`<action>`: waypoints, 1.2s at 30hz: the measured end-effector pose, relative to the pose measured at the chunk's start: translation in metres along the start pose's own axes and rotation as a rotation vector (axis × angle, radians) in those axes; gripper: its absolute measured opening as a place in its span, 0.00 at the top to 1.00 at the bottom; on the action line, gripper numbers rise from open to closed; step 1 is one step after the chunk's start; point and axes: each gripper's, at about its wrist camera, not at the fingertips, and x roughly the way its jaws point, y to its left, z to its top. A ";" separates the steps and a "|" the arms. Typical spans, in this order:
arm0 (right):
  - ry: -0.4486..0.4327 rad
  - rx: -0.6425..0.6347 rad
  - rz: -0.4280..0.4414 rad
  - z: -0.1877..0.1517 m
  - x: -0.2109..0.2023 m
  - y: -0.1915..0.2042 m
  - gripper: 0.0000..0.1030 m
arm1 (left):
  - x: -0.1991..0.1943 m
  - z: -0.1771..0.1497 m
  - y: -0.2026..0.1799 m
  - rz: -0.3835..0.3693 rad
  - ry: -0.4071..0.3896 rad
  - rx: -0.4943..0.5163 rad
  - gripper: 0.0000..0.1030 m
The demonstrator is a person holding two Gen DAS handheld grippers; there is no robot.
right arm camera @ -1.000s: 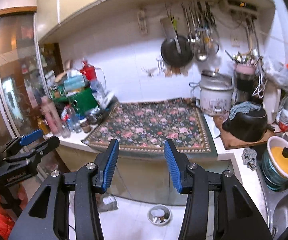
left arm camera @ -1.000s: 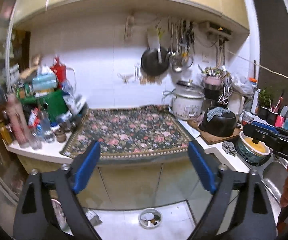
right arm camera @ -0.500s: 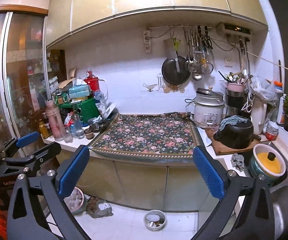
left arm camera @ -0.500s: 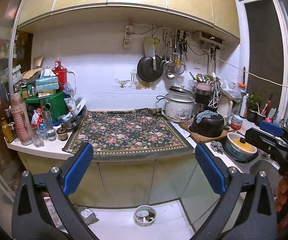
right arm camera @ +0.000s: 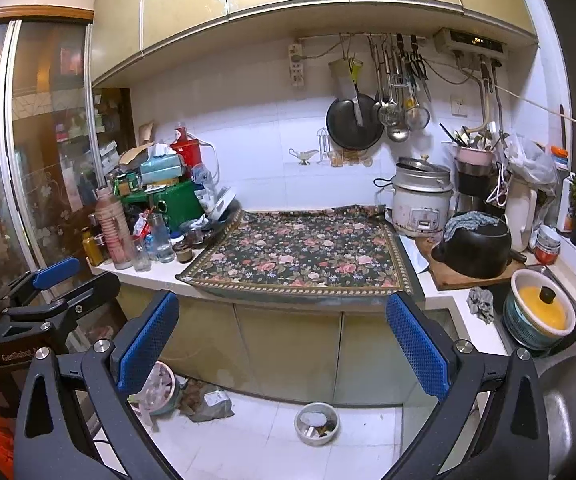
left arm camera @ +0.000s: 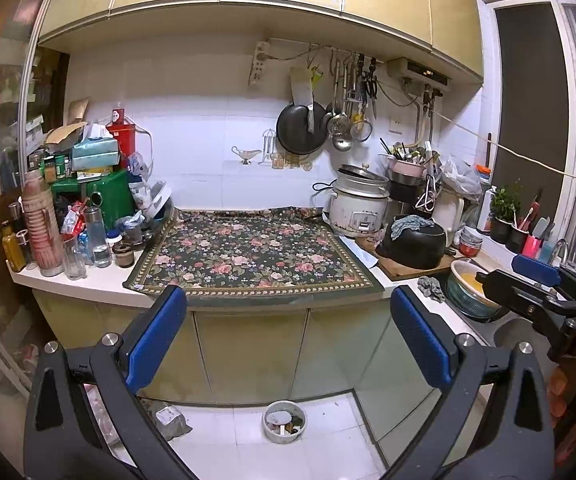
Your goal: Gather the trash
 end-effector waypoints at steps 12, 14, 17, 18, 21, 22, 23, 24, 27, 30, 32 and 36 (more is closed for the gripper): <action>0.021 0.010 -0.003 -0.001 0.003 0.004 0.00 | 0.006 -0.002 0.003 -0.007 0.010 -0.018 0.01; 0.019 0.012 -0.002 -0.001 0.003 0.002 0.00 | 0.006 -0.002 0.004 -0.008 0.010 -0.018 0.01; 0.019 0.013 -0.002 -0.001 0.004 0.001 0.00 | 0.007 -0.001 0.005 -0.013 0.009 -0.021 0.01; 0.020 0.012 -0.001 -0.001 0.004 0.001 0.00 | 0.008 -0.001 0.006 -0.017 0.010 -0.022 0.01; 0.021 0.011 -0.005 -0.001 0.004 0.001 0.00 | 0.009 -0.001 0.007 -0.020 0.007 -0.017 0.01; 0.023 0.013 -0.007 -0.001 0.005 0.001 0.00 | 0.010 -0.001 0.007 -0.019 0.008 -0.017 0.01; 0.025 0.015 -0.008 -0.001 0.005 0.001 0.00 | 0.010 -0.001 0.007 -0.019 0.009 -0.018 0.01; 0.026 0.019 -0.010 -0.002 0.006 0.001 0.00 | 0.010 -0.001 0.007 -0.021 0.010 -0.020 0.01; 0.028 0.026 -0.015 -0.002 0.007 0.001 0.00 | 0.011 0.000 0.009 -0.027 0.011 -0.021 0.01; 0.030 0.031 -0.019 -0.002 0.007 0.001 0.00 | 0.012 0.000 0.010 -0.028 0.010 -0.019 0.01; 0.030 0.031 -0.018 -0.002 0.007 0.001 0.00 | 0.013 0.000 0.010 -0.029 0.012 -0.016 0.01; 0.030 0.029 -0.018 -0.002 0.008 0.001 0.00 | 0.013 0.001 0.012 -0.034 0.007 -0.011 0.01</action>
